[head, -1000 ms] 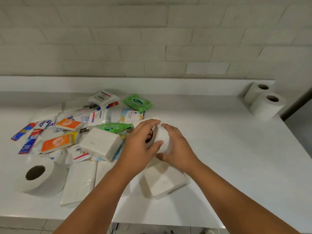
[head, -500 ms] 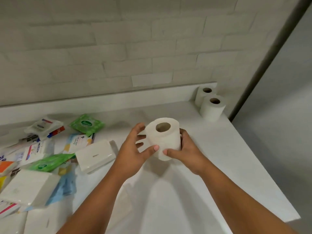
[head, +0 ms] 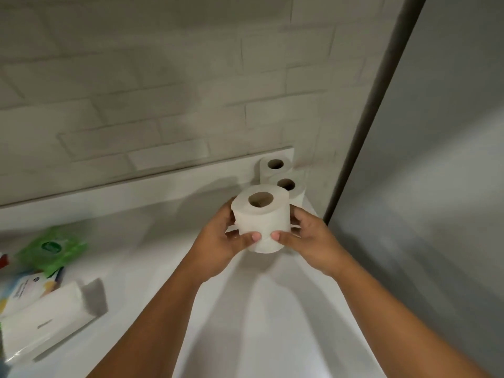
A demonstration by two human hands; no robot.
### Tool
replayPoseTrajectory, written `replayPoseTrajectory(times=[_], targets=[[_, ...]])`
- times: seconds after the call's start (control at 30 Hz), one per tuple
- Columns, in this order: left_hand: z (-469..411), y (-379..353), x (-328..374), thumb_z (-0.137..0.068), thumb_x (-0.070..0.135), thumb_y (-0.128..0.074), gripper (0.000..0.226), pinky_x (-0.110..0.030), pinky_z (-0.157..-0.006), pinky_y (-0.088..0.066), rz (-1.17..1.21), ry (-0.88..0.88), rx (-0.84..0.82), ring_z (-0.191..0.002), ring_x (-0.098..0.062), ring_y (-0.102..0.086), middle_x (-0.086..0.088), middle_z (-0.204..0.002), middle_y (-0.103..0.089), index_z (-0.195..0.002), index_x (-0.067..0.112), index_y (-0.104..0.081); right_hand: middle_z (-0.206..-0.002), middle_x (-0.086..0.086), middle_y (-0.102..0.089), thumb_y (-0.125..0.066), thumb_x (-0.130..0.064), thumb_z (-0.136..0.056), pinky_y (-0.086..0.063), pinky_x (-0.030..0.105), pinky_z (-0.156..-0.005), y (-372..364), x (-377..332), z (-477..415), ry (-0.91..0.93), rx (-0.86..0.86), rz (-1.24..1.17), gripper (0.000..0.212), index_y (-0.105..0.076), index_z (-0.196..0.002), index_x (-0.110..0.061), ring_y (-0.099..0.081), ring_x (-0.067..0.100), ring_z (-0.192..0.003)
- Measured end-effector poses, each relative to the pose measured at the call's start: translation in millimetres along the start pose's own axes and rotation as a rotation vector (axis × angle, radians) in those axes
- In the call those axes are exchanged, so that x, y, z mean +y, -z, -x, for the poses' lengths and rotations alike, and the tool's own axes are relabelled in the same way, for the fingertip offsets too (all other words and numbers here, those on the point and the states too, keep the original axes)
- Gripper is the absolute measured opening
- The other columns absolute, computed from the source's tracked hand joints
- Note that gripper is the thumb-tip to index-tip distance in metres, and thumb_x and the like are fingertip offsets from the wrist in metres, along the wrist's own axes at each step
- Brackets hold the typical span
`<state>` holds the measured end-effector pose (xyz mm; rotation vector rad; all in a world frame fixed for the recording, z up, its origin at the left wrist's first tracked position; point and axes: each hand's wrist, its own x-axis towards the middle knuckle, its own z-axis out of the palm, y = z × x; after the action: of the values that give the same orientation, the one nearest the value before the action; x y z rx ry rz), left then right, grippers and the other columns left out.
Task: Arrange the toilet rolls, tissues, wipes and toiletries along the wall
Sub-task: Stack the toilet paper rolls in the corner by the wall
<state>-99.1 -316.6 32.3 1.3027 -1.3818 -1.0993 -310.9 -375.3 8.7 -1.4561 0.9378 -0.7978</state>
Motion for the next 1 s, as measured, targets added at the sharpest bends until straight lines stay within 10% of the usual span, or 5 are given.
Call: replayPoseTrajectory(times=[0.27, 1.0], targets=[[-93, -38, 10, -0.08, 0.019, -0.083, 0.067, -0.008, -0.077, -0.049, -0.111, -0.058, 0.198, -0.106, 0.008, -0.059, 0.017, -0.125, -0.062, -0.138, 0.029, -0.05, -0.127, -0.003, -0.059, -0.073, -0.03, -0.086, -0.052, 0.04, -0.099, 51, 2, -69, 0.119, 0.23, 0.168, 0.043, -0.053, -0.124, -0.026, -0.061, 0.013, -0.113], [-225, -47, -25, -0.082, 0.017, -0.077, 0.074, -0.04, -0.099, -0.052, -0.393, -0.044, 0.364, -0.118, -0.018, -0.06, 0.002, -0.133, -0.061, -0.145, 0.022, -0.04, -0.132, 0.002, -0.06, -0.058, -0.021, -0.096, -0.048, 0.036, -0.103, 86, 1, -183, 0.13, 0.213, 0.341, 0.042, -0.051, -0.137, -0.015, -0.057, 0.02, -0.12]])
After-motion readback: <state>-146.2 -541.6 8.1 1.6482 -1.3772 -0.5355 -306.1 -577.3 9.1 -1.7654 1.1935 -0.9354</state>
